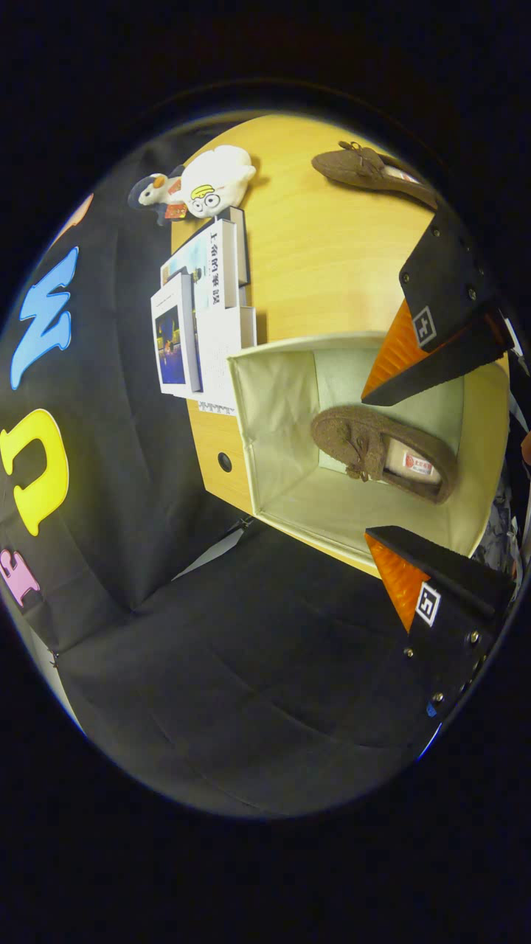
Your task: Open the storage box then place both shoes into the box .Put the left shoe in first, then the right shoe, with the right side of both shoes facing outward in a uniform manner.
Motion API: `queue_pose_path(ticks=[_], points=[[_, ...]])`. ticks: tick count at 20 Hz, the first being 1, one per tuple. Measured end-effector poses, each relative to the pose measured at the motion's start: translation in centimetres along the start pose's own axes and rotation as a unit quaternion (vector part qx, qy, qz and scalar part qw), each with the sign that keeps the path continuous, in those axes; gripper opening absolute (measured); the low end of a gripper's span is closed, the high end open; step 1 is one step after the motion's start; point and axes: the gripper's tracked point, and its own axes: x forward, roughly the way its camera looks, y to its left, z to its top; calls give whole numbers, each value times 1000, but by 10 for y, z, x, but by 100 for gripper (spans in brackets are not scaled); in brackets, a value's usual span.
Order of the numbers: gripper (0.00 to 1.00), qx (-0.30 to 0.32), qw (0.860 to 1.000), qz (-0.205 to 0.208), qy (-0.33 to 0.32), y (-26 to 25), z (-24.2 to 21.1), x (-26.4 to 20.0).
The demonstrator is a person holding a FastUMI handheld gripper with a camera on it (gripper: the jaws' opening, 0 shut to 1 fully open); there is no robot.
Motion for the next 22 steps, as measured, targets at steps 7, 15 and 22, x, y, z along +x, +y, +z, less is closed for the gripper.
queue_pose_path(ticks=[7, 15, 22], points=[[99, -29, 998, -31, -35, -57, 18, -53], [99, -27, 994, -97, -43, -141, 9, -93], [99, -8, 987, -150, -48, -211, -1, -123]])
